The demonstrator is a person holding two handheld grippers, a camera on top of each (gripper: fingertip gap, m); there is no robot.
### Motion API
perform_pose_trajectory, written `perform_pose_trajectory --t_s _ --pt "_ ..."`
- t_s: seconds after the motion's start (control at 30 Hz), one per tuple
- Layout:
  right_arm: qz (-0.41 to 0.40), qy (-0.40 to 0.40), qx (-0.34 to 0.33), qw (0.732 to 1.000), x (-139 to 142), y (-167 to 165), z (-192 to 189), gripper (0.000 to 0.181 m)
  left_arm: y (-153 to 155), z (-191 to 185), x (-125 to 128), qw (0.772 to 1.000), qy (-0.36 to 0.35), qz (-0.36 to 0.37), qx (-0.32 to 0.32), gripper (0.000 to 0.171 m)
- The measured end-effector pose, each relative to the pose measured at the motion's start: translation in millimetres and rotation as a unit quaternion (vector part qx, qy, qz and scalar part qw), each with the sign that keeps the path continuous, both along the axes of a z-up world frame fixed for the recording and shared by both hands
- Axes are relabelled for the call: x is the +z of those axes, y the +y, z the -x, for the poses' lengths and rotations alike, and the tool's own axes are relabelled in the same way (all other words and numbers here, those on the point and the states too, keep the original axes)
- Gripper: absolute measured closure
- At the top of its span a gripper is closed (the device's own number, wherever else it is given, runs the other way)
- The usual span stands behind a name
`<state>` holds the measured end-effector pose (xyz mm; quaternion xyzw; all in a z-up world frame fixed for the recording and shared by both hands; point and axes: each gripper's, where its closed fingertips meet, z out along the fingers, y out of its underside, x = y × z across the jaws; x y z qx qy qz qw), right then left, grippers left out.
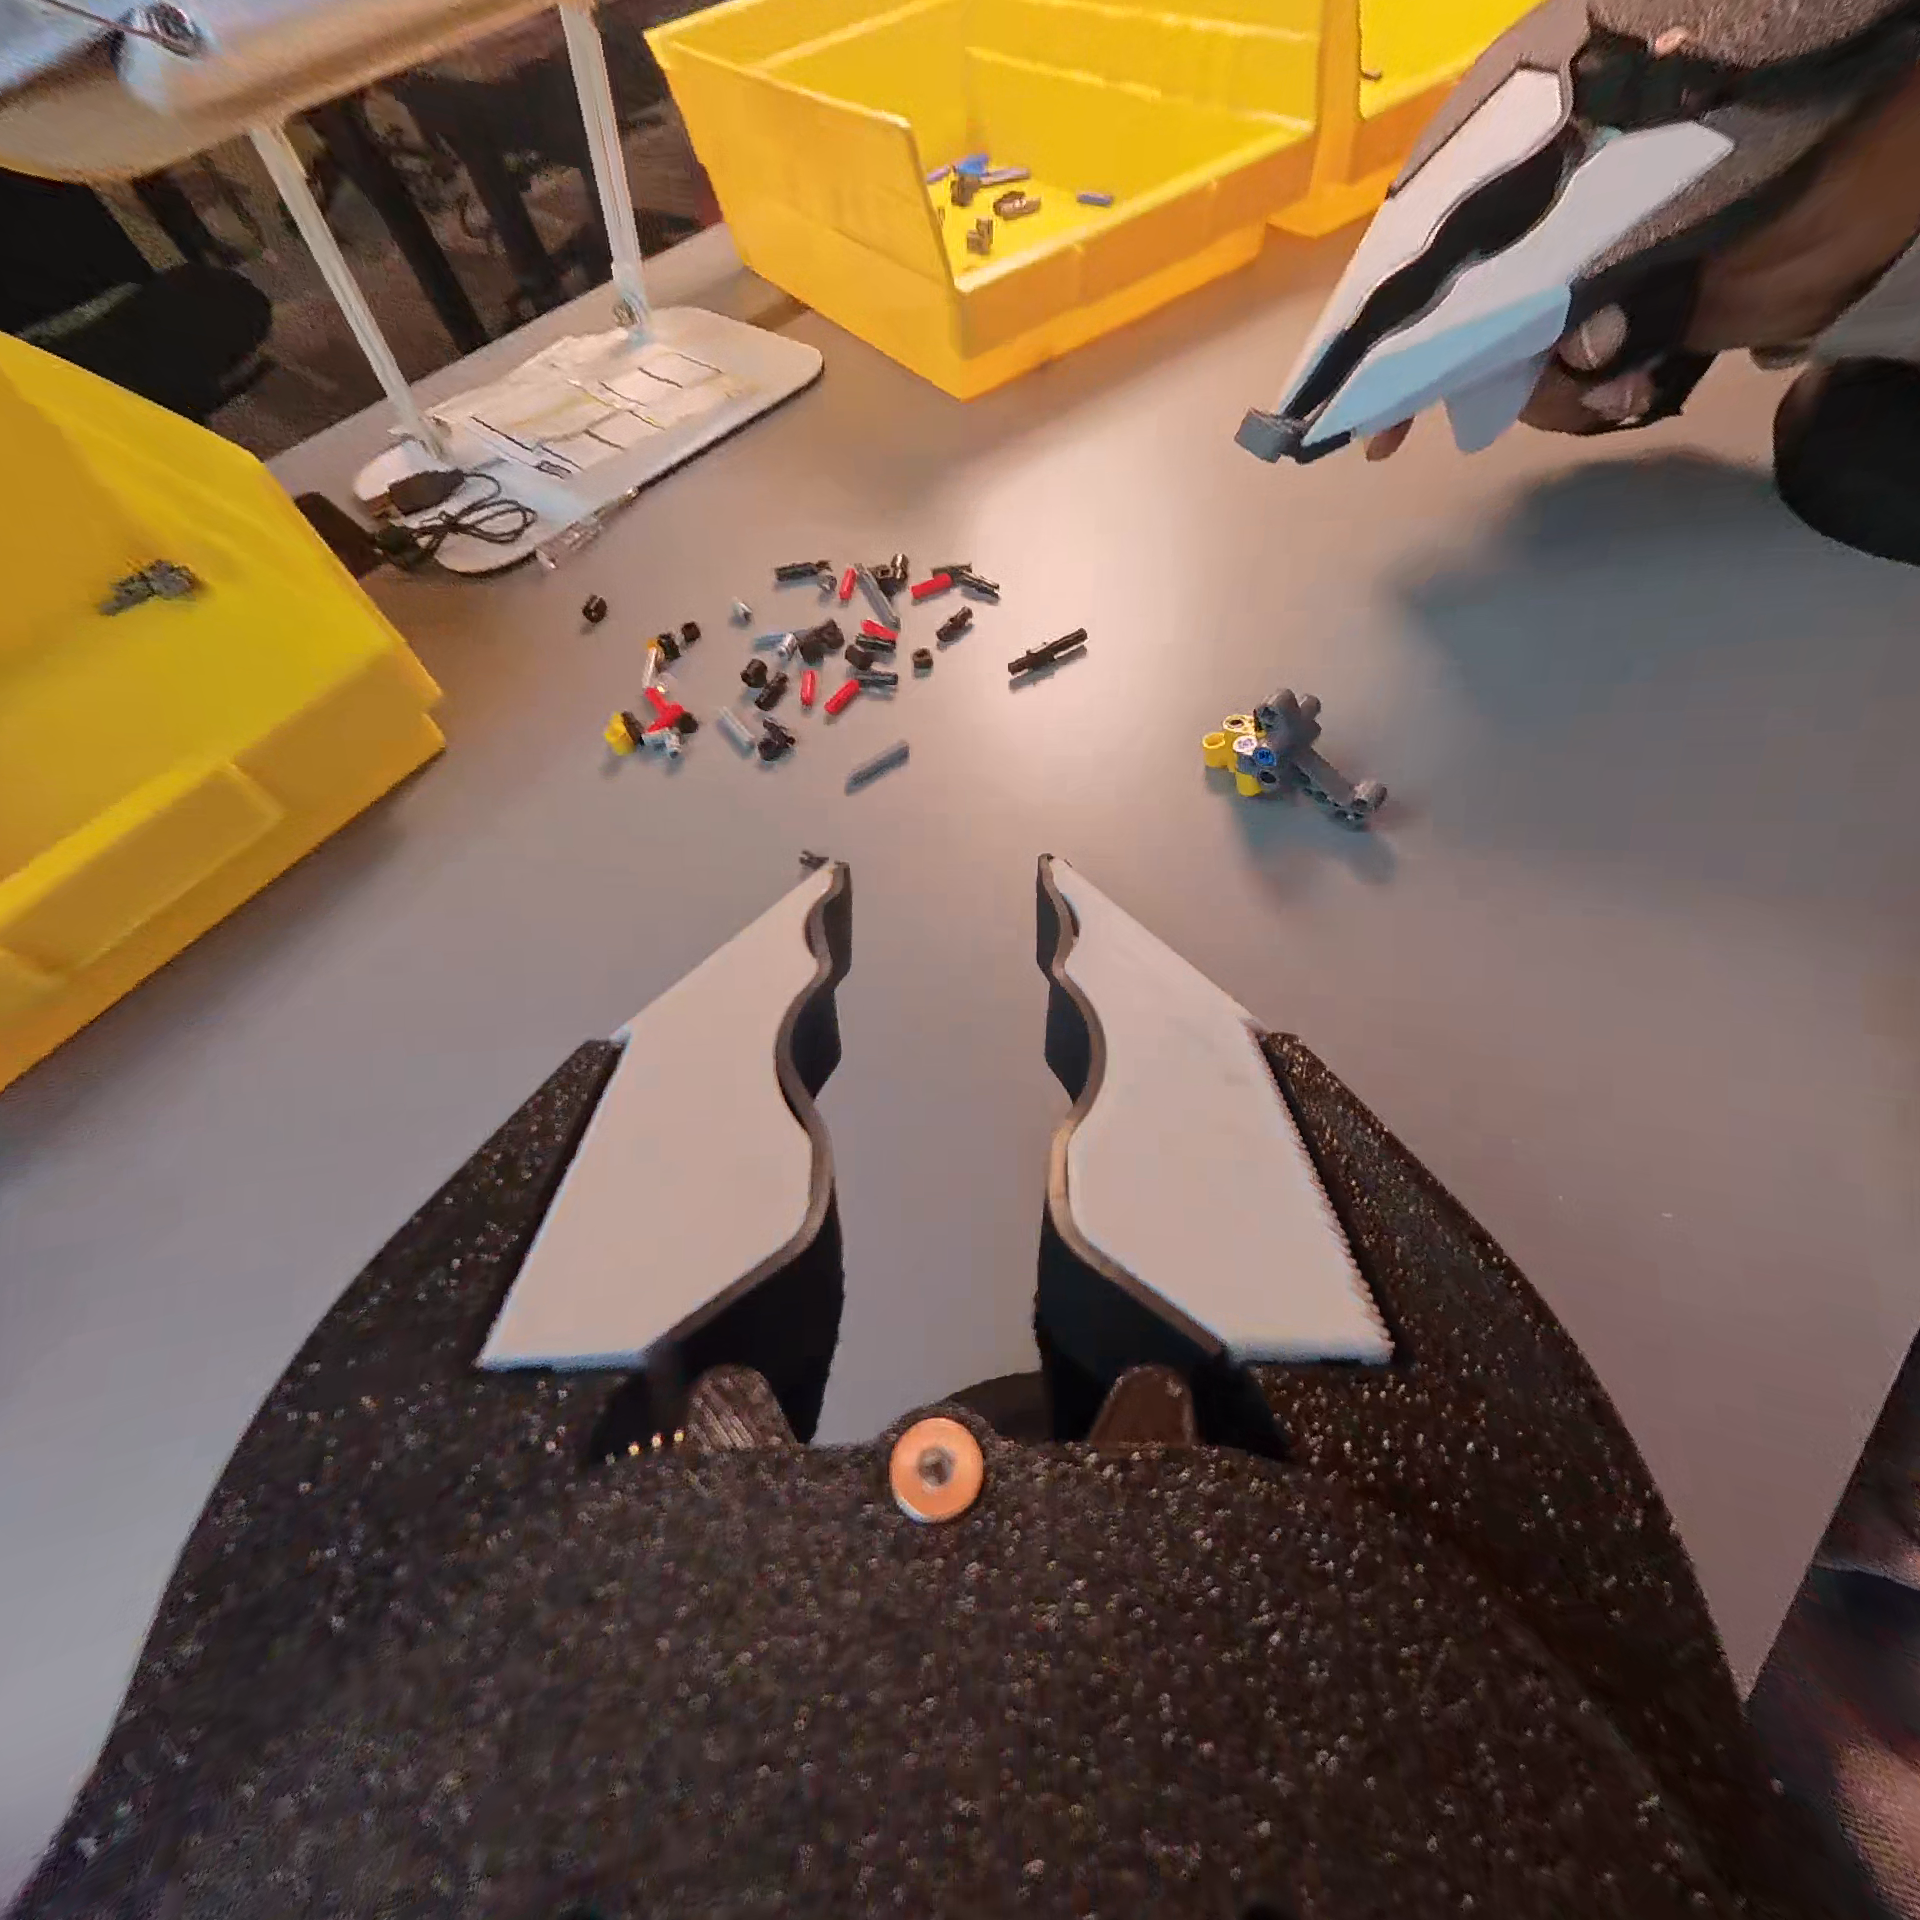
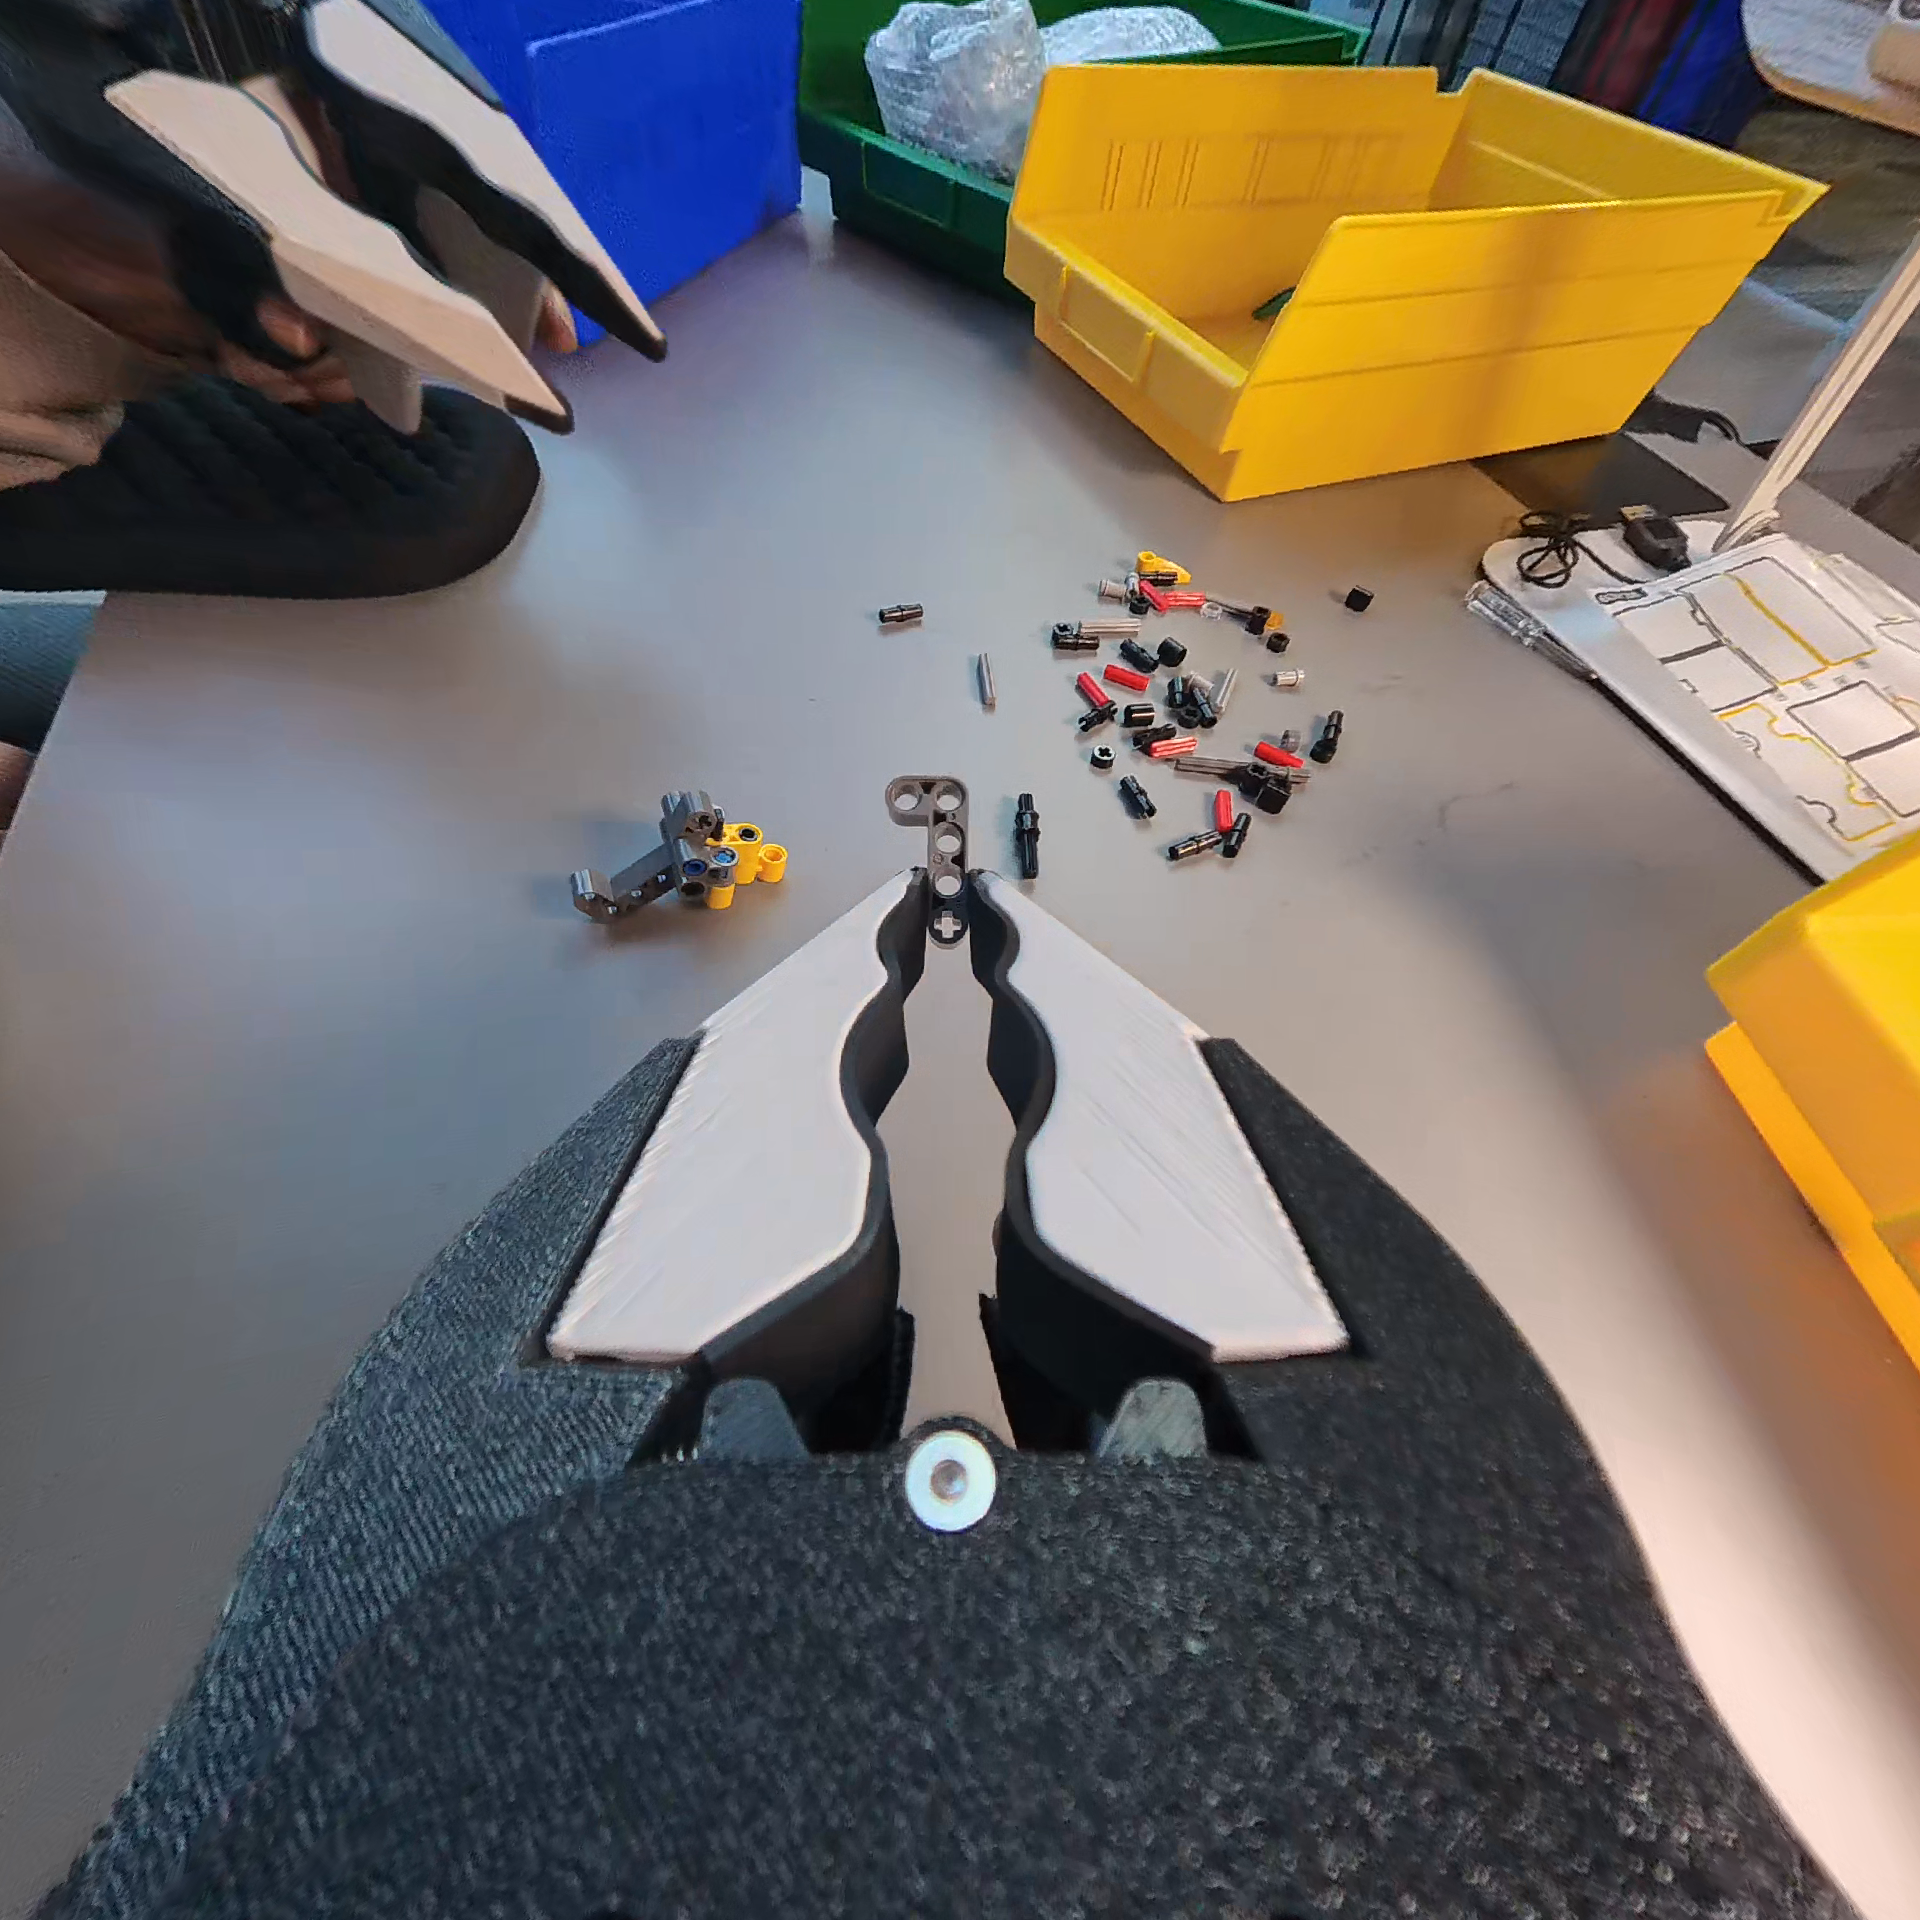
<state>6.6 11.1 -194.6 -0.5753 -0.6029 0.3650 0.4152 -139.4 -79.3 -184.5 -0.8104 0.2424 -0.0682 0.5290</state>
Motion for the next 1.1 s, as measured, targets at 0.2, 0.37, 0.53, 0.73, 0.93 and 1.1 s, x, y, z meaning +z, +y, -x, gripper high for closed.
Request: perform_pose_trajectory --t_s 0.2,0.37,0.53,0.73,0.93,1.1 --pt "-0.013 -0.01 0.005 1.0 -5.1 -2.5 0.2 0.176 -24.6 90.0 44.1 0.989 0.008 -0.039 0.145 0.146" --pt "-0.003 -0.002 0.012 1.0 -1.7 -5.5 2.4 0.176 -82.2 242.1 34.5 0.929 -0.057 0.082 0.357 0.146" --pt "0.003 0.0 0.014 1.0 -1.0 -6.7 3.4 0.176 -88.6 291.6 -36.1 0.896 -0.034 0.269 0.352 0.131" --pt "0.008 -0.002 0.006 1.0 -2.7 -3.7 0.7 0.176 -89.7 320.1 -67.5 0.863 0.048 0.368 0.344 0.16" --pt "0.021 -0.003 0.008 1.0 -5.0 -2.4 1.4 0.176 -83.2 392.6 -32.8 0.827 0.132 0.278 0.47 0.148" --pt "0.019 0.005 0.006 1.0 -1.1 -2.6 0.8 0.176 -44.3 340.3 56.9 0.9 0.059 0.045 0.429 0.145"
